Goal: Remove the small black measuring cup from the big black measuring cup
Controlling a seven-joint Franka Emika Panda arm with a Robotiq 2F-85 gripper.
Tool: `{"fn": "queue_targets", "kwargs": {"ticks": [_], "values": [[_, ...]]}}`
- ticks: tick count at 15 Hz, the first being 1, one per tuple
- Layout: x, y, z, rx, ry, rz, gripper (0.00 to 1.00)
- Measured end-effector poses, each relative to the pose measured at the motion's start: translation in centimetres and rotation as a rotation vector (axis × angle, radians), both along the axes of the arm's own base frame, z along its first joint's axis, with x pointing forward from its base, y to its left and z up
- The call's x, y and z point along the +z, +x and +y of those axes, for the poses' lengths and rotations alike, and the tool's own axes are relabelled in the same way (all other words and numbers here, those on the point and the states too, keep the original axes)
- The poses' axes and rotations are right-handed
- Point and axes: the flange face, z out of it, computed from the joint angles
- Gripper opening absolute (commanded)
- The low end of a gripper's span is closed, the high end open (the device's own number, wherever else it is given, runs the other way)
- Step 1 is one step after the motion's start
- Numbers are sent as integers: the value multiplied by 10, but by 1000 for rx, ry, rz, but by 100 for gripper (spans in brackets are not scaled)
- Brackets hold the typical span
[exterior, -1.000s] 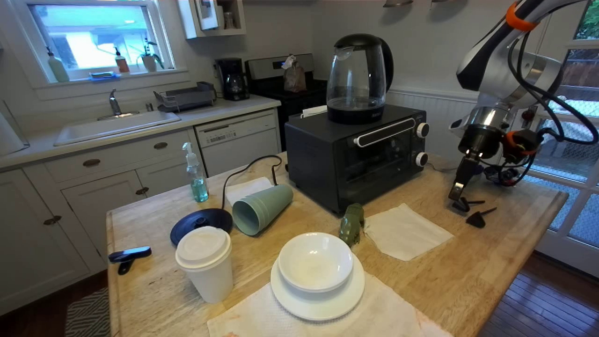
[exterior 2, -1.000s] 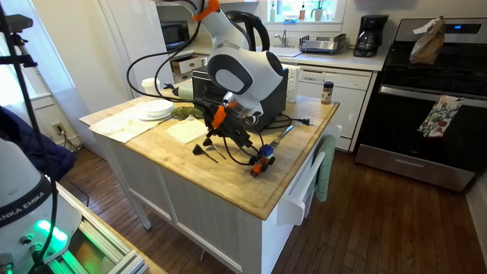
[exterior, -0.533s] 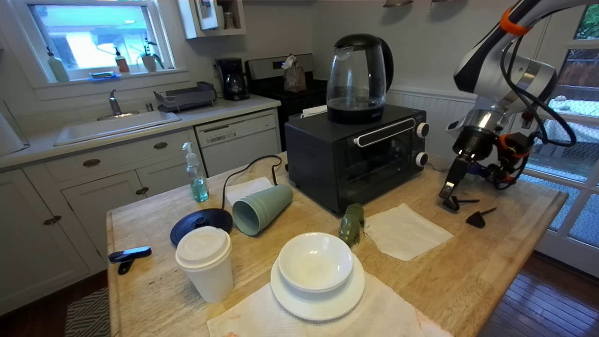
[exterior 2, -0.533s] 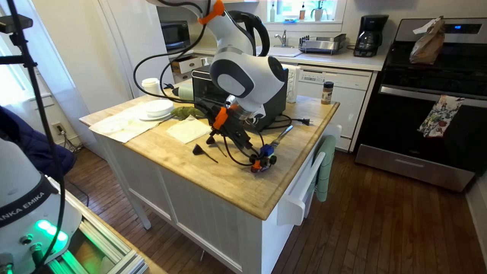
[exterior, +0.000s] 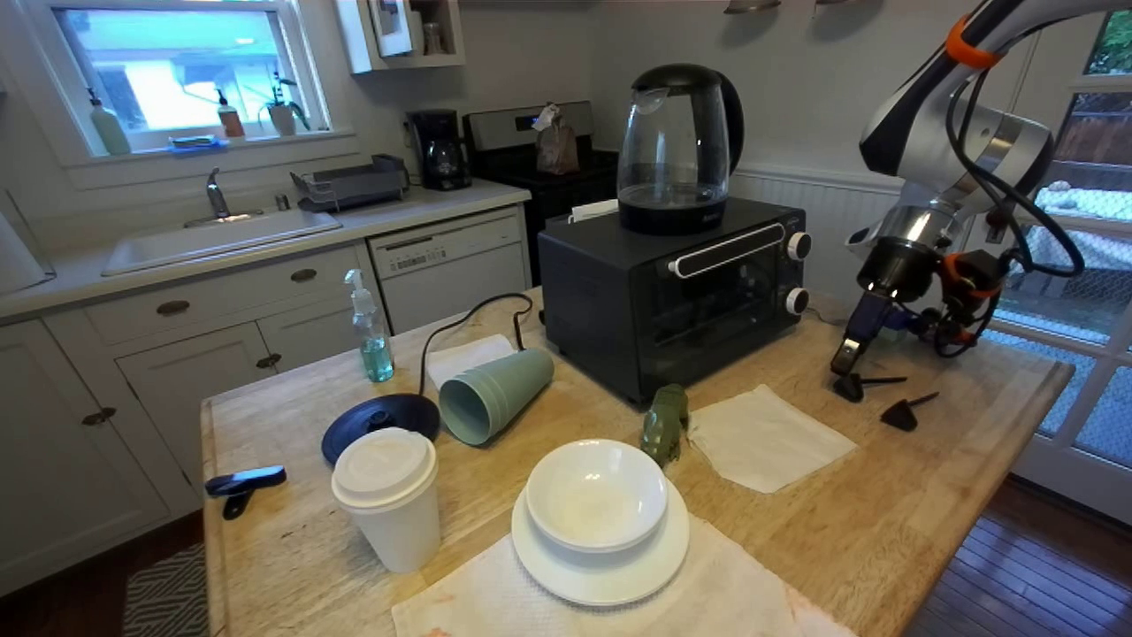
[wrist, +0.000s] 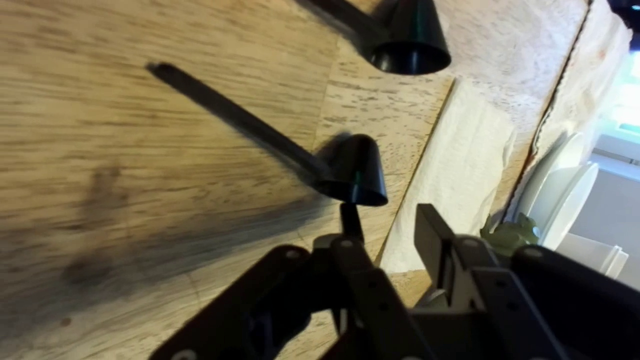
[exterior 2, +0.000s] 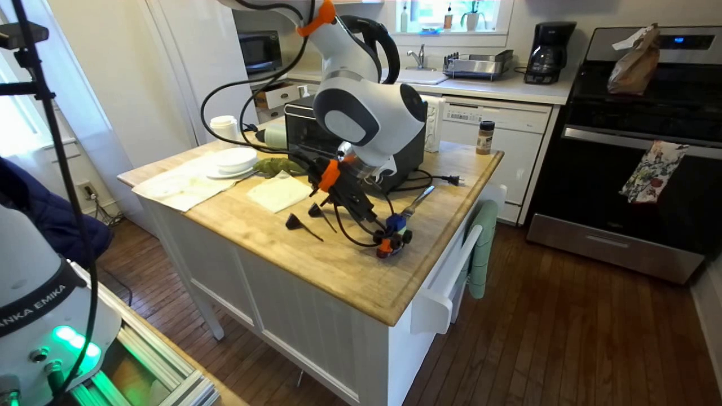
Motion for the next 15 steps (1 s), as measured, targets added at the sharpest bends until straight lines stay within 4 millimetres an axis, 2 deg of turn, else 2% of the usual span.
{"fn": "queue_targets", "kwargs": {"ticks": [3, 5, 10, 15], "values": [[12, -1, -7, -18, -3, -21, 88], [26, -3, -11, -26, -8, -40, 99], [61, -14, -15, -30, -18, -100, 100], [81, -21, -12, -32, -22, -128, 100]]}}
